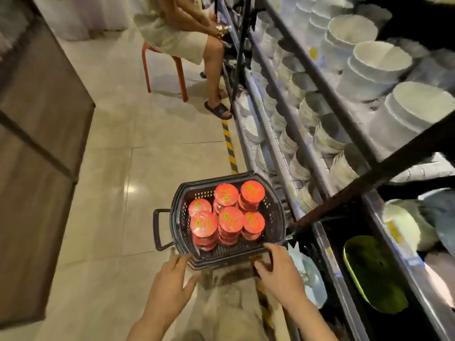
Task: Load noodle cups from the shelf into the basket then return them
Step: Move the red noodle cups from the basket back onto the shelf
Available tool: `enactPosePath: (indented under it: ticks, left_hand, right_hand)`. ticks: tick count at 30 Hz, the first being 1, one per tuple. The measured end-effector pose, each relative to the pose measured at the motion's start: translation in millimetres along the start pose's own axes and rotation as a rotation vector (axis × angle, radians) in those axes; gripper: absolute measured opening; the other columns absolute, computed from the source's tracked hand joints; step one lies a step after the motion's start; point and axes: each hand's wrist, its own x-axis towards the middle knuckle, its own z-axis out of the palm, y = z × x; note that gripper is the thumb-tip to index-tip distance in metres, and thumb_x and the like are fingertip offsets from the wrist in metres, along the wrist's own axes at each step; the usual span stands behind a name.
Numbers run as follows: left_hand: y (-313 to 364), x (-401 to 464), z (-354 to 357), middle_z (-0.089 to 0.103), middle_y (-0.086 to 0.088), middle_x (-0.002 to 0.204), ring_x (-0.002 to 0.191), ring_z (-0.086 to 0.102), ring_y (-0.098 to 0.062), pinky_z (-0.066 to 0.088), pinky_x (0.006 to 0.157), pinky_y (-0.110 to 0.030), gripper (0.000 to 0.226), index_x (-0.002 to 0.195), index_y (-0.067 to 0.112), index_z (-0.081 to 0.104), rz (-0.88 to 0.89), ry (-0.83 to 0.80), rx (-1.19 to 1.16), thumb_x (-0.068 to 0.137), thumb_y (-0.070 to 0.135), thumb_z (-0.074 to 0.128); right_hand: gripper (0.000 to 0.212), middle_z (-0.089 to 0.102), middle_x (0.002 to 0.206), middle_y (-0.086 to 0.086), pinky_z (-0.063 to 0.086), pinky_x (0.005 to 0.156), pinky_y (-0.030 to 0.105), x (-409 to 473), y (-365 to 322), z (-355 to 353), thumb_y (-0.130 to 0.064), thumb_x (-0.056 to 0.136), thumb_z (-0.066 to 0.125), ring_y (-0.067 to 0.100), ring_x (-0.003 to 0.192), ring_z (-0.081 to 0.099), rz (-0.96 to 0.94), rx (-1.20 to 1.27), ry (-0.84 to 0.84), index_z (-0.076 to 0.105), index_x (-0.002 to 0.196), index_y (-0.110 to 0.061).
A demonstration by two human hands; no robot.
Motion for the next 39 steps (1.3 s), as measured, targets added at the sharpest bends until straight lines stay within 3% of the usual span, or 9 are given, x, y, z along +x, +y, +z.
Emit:
enactPosePath:
  ticks: [6,10,15,18,21,24,32,34,39]
  left_hand:
    - [-20,85,4,0.062,-0.008,0.111,0.101,0.062,-0.027,0.05,0.084,-0.034,0.062,0.119,0.009,0.059,-0.119,0.008,0.027,0.08,0.051,0.039]
    - [-42,152,20,0.051,-0.007,0.124,0.114,0.053,-0.024,0.042,0.093,-0.029,0.045,0.131,0.011,0.049,-0.176,-0.081,0.02,0.089,0.028,0.057]
    - [-90,229,70,0.062,-0.014,0.099,0.081,0.066,-0.034,0.056,0.067,-0.037,0.049,0.109,0.005,0.061,-0.131,-0.191,0.028,0.064,0.017,0.078]
    - [-117,263,104,0.059,-0.02,0.112,0.096,0.062,-0.039,0.056,0.074,-0.046,0.072,0.123,0.008,0.05,-0.158,-0.279,0.088,0.06,0.022,0.082]
    - [-130,286,128,0.027,-0.02,0.146,0.134,0.03,-0.038,0.031,0.104,-0.057,0.085,0.146,0.018,0.022,-0.205,-0.34,0.181,0.077,0.038,0.068]
    - [-141,302,145,-0.012,-0.007,0.155,0.143,-0.006,-0.027,0.01,0.112,-0.057,0.093,0.148,0.026,-0.005,-0.237,-0.416,0.26,0.083,0.054,0.055]
    - [-151,301,180,-0.049,0.005,0.137,0.142,-0.017,-0.028,0.013,0.11,-0.06,0.124,0.135,0.028,-0.035,-0.238,-0.498,0.28,0.07,0.064,0.064]
    - [-155,301,189,-0.043,0.003,0.142,0.143,-0.009,-0.032,0.018,0.109,-0.06,0.127,0.137,0.031,-0.033,-0.225,-0.416,0.251,0.067,0.062,0.068]
    - [-167,305,204,0.02,-0.023,0.144,0.124,0.041,-0.044,0.046,0.088,-0.059,0.11,0.144,0.018,0.021,-0.136,-0.203,0.221,0.056,0.064,0.068]
  right_hand:
    - [0.055,0.039,0.139,0.003,0.037,0.099,0.03,124,-24,0,-0.037,0.093,0.053,0.019,0.13,0.038,-0.051,-0.089,-0.111,0.036,0.14,-0.015]
    - [0.054,0.038,0.141,0.003,0.038,0.098,0.029,184,-26,33,-0.037,0.093,0.053,0.02,0.13,0.038,-0.021,-0.148,-0.18,0.036,0.14,-0.015]
    - [0.061,0.027,0.15,0.001,0.038,0.103,0.033,248,-10,94,-0.041,0.093,0.05,0.021,0.133,0.033,0.06,-0.184,-0.307,0.027,0.145,-0.019]
    - [0.062,0.034,0.146,0.006,0.04,0.101,0.035,279,5,130,-0.041,0.092,0.052,0.025,0.13,0.038,0.085,-0.242,-0.321,0.03,0.144,-0.015]
    - [0.064,0.034,0.147,0.008,0.033,0.106,0.038,304,20,157,-0.041,0.089,0.056,0.026,0.136,0.032,0.078,-0.313,-0.287,0.032,0.143,-0.016]
    - [0.083,0.016,0.156,0.009,0.023,0.111,0.047,318,33,176,-0.052,0.081,0.062,0.027,0.143,0.017,0.111,-0.381,-0.268,0.021,0.148,-0.022]
    - [0.128,-0.031,0.152,0.009,0.017,0.108,0.064,327,63,212,-0.065,0.065,0.07,0.035,0.145,-0.007,0.192,-0.422,-0.36,-0.022,0.145,-0.029]
    - [0.129,-0.023,0.155,0.012,0.019,0.106,0.065,330,67,219,-0.064,0.061,0.074,0.037,0.144,0.0,0.2,-0.389,-0.304,-0.014,0.148,-0.029]
    - [0.123,0.017,0.152,0.023,0.039,0.094,0.062,330,84,231,-0.056,0.048,0.083,0.048,0.128,0.034,0.105,-0.299,-0.152,0.015,0.146,-0.025]
